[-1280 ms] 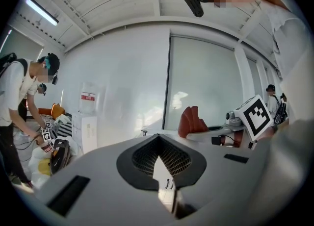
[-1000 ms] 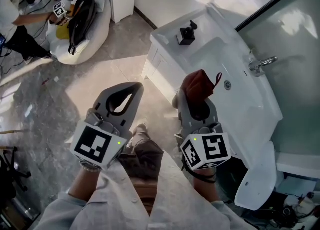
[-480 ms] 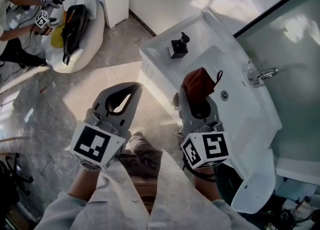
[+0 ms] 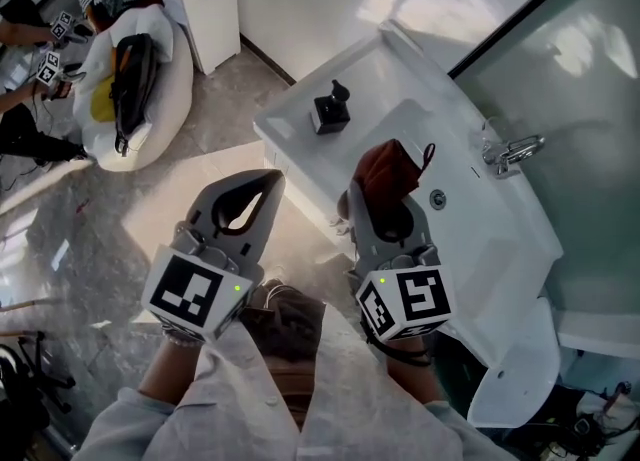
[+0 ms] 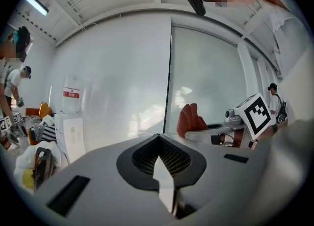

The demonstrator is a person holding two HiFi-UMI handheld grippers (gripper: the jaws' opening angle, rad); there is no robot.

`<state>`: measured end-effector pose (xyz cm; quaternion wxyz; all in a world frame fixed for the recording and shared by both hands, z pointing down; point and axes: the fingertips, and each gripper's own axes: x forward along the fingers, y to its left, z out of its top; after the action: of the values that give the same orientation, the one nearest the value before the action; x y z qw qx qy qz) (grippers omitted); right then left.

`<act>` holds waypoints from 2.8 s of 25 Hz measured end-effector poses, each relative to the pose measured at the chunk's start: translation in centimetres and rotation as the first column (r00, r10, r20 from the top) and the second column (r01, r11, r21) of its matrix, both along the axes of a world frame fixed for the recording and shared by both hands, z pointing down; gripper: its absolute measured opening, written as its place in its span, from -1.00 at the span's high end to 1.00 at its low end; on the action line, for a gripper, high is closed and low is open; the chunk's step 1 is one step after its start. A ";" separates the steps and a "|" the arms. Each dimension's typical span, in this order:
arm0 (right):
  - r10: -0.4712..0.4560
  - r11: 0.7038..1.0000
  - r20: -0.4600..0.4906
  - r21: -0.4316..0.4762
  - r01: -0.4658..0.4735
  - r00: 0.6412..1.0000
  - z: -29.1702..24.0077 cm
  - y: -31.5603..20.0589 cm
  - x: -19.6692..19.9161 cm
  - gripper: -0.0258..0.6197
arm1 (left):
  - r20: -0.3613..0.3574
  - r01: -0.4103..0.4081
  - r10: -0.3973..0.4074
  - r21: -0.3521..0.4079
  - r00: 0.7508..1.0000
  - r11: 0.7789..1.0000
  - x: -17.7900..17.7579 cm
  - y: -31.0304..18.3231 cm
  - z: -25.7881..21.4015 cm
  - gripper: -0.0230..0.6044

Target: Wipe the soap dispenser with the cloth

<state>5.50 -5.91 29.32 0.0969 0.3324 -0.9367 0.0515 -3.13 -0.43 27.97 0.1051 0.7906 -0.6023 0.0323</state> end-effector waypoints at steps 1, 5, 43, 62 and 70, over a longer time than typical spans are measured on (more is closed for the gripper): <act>0.006 1.000 0.003 -0.001 -0.006 1.000 -0.1 -0.1 0.4 0.66 | 0.003 -0.009 0.009 -0.001 1.000 1.000 0.4 -0.2 -0.1 0.91; 0.032 0.999 0.013 0.000 -0.032 0.999 -0.2 -0.6 2.0 0.66 | 0.029 -0.045 0.046 -0.012 0.999 0.999 2.1 -1.2 -0.1 0.91; 0.288 0.953 -0.076 -0.072 -0.293 0.955 2.7 -11.5 1.5 0.66 | 0.062 -0.377 0.383 -0.087 0.922 0.922 1.7 -15.0 1.7 0.91; 0.377 0.905 -0.295 -0.081 -0.417 0.878 6.9 -15.6 -6.2 0.66 | 0.028 -0.541 0.545 -0.087 0.838 0.837 -5.5 -20.1 2.3 0.91; 0.477 0.847 -0.320 -0.082 -0.525 0.819 7.5 -16.2 -7.2 0.66 | 0.014 -0.612 0.615 -0.083 0.788 0.786 -7.4 -21.1 2.8 0.91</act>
<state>-1.71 -22.08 36.85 0.2423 0.5621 -0.7839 0.1046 -10.51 -21.57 30.76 0.1059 0.9382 -0.3131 0.1027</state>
